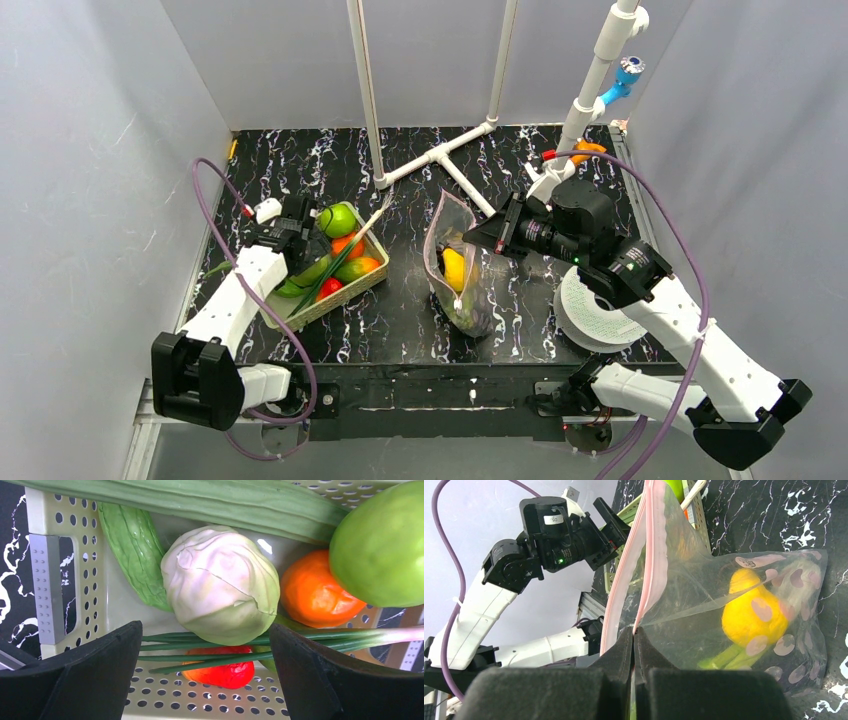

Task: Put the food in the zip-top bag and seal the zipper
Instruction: Pick up the fake vegetable from the bin.

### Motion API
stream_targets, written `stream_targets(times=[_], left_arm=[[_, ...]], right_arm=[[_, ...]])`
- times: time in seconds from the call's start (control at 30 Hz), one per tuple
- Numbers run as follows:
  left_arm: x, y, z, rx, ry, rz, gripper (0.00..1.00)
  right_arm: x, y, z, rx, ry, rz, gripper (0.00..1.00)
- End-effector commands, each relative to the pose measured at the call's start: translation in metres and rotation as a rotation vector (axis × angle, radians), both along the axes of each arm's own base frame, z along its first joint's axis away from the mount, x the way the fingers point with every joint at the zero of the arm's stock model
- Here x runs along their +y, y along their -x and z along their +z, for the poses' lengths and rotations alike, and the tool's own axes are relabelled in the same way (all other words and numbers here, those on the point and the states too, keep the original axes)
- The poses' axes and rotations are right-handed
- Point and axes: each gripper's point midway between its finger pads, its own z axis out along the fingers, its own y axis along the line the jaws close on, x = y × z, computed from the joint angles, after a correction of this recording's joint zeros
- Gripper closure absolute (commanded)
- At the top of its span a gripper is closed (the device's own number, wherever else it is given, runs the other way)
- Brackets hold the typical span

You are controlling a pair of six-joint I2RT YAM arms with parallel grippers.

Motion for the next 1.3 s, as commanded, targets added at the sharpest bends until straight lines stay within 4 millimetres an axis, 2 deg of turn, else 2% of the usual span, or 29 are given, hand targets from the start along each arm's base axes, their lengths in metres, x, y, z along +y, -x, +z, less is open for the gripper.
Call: stream_targets(times=[0.0,0.27,0.6,0.8,1.13,1.27], left_arm=[[0.007,-0.007,0.018,-0.083,-0.001,0.061,0.02],[0.011,-0.008,0.014,-0.087,0.06,0.188,0.02],[0.005,-0.022,-0.008,-0.087,0.227,0.285,0.02],[0.002,-0.016,-0.023,-0.029,0.276,0.322,0.03],[0.004,-0.011,-0.029,-0.021,0.285,0.354,0.29],[0.009,-0.008,-0.024,-0.032,0.266,0.369,0.4]], right_arm=[[0.005,-0.005,0.018,-0.046,-0.057,0.006,0.99],[0.001,-0.006,0.016,-0.045,-0.053,-0.005,0.99],[0.0,-0.005,0.016,-0.043,-0.059,-0.005,0.99],[0.0,-0.005,0.015,-0.041,-0.057,-0.003,0.99],[0.002,-0.006,0.014,-0.037,-0.058,0.002,0.99],[0.001,-0.005,0.015,-0.038,-0.061,0.0,0.99]])
